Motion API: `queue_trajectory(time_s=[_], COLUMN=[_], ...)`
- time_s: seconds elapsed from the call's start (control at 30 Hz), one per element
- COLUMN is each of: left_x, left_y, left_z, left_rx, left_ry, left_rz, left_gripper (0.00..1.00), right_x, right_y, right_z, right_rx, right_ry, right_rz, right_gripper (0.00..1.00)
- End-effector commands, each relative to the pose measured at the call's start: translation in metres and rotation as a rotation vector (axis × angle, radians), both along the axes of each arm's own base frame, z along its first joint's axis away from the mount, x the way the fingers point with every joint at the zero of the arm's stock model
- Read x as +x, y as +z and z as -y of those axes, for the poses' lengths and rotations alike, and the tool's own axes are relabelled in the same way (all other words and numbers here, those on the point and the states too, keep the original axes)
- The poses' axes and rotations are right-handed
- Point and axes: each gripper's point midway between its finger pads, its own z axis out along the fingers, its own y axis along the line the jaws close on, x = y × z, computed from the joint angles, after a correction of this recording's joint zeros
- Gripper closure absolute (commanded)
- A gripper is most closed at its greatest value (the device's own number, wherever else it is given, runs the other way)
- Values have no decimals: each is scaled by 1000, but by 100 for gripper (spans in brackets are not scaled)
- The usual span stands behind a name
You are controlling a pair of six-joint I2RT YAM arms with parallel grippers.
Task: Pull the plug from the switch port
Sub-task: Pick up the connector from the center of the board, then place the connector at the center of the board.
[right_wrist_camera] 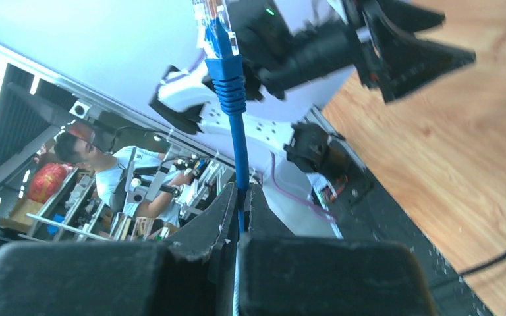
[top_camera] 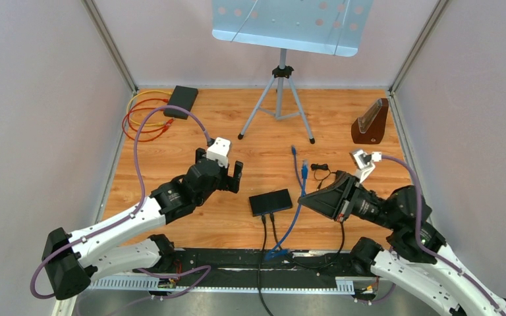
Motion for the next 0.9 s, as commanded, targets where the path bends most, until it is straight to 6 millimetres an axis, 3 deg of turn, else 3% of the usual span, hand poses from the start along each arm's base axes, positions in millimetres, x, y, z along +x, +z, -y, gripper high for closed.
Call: queue_trajectory(time_s=[0.0, 0.2, 0.3, 0.47, 0.6, 0.7, 0.87], left_x=[3, 3, 3, 3, 3, 3, 3], left_y=[2, 2, 4, 3, -2, -3, 1], left_z=[-5, -3, -4, -5, -1, 3, 0], left_rx=[-44, -41, -27, -19, -23, -21, -11], left_ry=[56, 47, 42, 42, 28, 15, 16], left_rz=[5, -2, 3, 5, -4, -9, 0], left_gripper=[0, 0, 0, 0, 0, 0, 0], right_x=[20, 107, 140, 170, 188, 211, 231], right_y=[44, 20, 7, 11, 6, -11, -23], right_z=[12, 27, 50, 111, 142, 165, 188], right_rx=[4, -359, -561, -747, -820, -859, -796], right_ry=[-151, -534, -711, -956, -986, -974, -886], right_rz=[189, 199, 218, 259, 263, 189, 107], right_gripper=[100, 100, 100, 100, 100, 100, 100])
